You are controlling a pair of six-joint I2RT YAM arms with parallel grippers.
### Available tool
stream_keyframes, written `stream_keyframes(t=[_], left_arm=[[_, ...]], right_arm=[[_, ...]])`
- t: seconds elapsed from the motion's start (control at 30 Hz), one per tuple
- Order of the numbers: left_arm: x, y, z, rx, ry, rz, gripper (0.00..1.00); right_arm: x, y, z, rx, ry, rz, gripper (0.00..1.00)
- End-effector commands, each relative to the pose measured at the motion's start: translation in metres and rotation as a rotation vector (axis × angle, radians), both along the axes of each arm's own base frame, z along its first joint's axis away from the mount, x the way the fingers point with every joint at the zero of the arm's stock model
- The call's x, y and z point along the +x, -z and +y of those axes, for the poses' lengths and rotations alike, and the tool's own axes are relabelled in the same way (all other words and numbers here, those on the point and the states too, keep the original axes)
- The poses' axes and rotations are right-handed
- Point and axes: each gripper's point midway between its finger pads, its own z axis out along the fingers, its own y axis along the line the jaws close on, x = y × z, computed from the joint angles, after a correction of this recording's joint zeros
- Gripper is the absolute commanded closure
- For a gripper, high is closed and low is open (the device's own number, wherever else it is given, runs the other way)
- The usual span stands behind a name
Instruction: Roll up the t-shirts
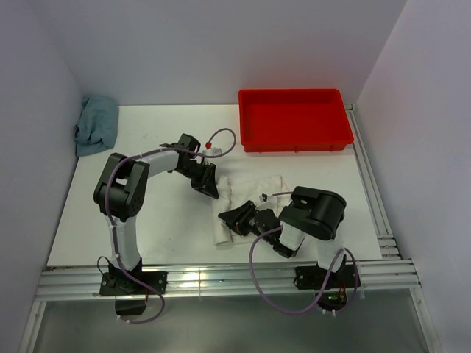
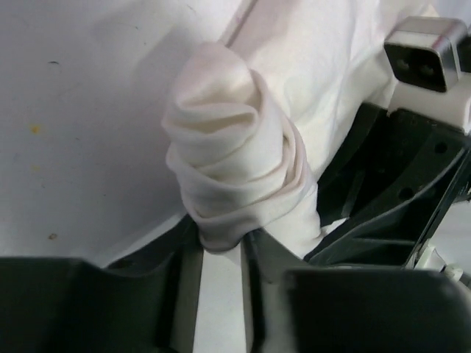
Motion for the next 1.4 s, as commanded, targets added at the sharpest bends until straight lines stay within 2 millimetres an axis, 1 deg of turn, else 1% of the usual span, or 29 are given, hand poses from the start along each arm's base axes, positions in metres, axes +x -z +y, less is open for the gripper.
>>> stream_keyframes(t=[0.0,0.03,0.07,0.17,0.3,0.33,0.37,0.4,0.43,0.47,0.5,0.53,0.57,0.6,0.63,0.77,0.83,0.9,0.93,0.97,1.0,1.03,1.07,1.1,1.17,1.23,1.27,1.3,1.37], left_arm=[[0.038,0.006,0.011,0.160,-0.083,-0.140,0.79],[0.041,0.007,0.018,0.212,-0.098,-0.146,0.83],[0.038,0.006,0.016,0.223,-0.086,-0.151,0.88],[0.036,0.004,0.021,0.287,-0.086,-0.172,0.93],[0.037,0.001,0.027,0.370,-0.097,-0.197,0.95],[0.039,-0.001,0.027,0.380,-0.100,-0.203,0.96],[0.037,0.000,0.029,0.403,-0.097,-0.200,0.97],[0.038,0.000,0.030,0.412,-0.098,-0.202,0.97],[0.039,-0.002,0.029,0.420,-0.099,-0.205,0.97],[0.039,-0.002,0.031,0.434,-0.100,-0.206,0.98],[0.039,-0.002,0.031,0.442,-0.100,-0.206,0.98],[0.039,-0.002,0.031,0.448,-0.099,-0.210,0.98],[0.038,-0.002,0.031,0.453,-0.098,-0.209,0.98],[0.037,-0.002,0.031,0.464,-0.097,-0.206,0.99],[0.037,-0.003,0.031,0.466,-0.097,-0.208,0.99],[0.035,-0.005,0.027,0.478,-0.087,-0.213,0.99],[0.036,-0.007,0.026,0.483,-0.086,-0.212,0.99],[0.035,-0.008,0.024,0.485,-0.080,-0.213,0.99],[0.034,-0.008,0.024,0.488,-0.077,-0.210,0.99],[0.034,-0.009,0.023,0.487,-0.075,-0.208,0.99],[0.034,-0.009,0.022,0.488,-0.072,-0.208,0.99],[0.034,-0.010,0.021,0.486,-0.073,-0.208,0.99],[0.034,-0.010,0.021,0.487,-0.071,-0.206,0.99],[0.034,-0.010,0.020,0.486,-0.068,-0.208,0.99],[0.033,-0.010,0.019,0.487,-0.065,-0.204,0.99],[0.032,-0.009,0.019,0.488,-0.063,-0.199,0.98],[0.031,-0.009,0.018,0.487,-0.058,-0.200,0.98],[0.032,-0.009,0.019,0.488,-0.060,-0.196,0.98],[0.030,-0.008,0.017,0.489,-0.055,-0.195,0.98]], right_arm=[[-0.021,0.033,-0.001,-0.142,-0.090,0.082,0.55],[-0.020,0.035,-0.002,-0.175,-0.098,0.074,0.55],[-0.018,0.036,-0.003,-0.205,-0.094,0.072,0.55],[-0.015,0.038,-0.006,-0.337,-0.098,0.072,0.51],[-0.005,0.028,-0.019,-0.590,-0.067,0.063,0.42],[-0.005,0.025,-0.020,-0.625,-0.068,0.059,0.40],[-0.009,0.028,-0.030,-0.695,-0.074,0.078,0.39],[-0.005,0.018,-0.024,-0.702,-0.075,0.064,0.38],[-0.003,0.015,-0.028,-0.735,-0.067,0.053,0.36],[-0.007,0.017,-0.036,-0.791,-0.075,0.070,0.36],[-0.003,0.007,-0.032,-0.801,-0.074,0.055,0.35],[0.001,0.003,-0.035,-0.829,-0.052,0.043,0.34],[-0.006,0.002,-0.041,-0.879,-0.065,0.052,0.34],[-0.001,-0.009,-0.035,-0.882,-0.054,0.033,0.33],[0.000,-0.014,-0.036,-0.909,-0.040,0.019,0.32],[-0.002,-0.041,-0.029,-1.009,-0.033,-0.034,0.32],[0.000,-0.050,-0.024,-1.032,-0.028,-0.062,0.32],[0.002,-0.060,-0.013,-1.058,-0.037,-0.104,0.32],[0.004,-0.062,-0.009,-1.065,-0.040,-0.116,0.33],[0.005,-0.055,-0.006,-1.091,-0.051,-0.114,0.33],[0.010,-0.063,0.003,-1.090,-0.050,-0.137,0.34],[0.012,-0.062,0.008,-1.100,-0.056,-0.146,0.34],[0.015,-0.053,0.011,-1.136,-0.065,-0.144,0.34],[0.020,-0.059,0.020,-1.137,-0.062,-0.165,0.35],[0.027,-0.056,0.027,-1.197,-0.055,-0.168,0.36],[0.034,-0.055,0.026,-1.257,-0.024,-0.180,0.36],[0.034,-0.045,0.023,-1.313,-0.034,-0.169,0.36],[0.037,-0.051,0.031,-1.309,-0.026,-0.181,0.36],[0.038,-0.045,0.036,-1.336,-0.037,-0.180,0.36]])
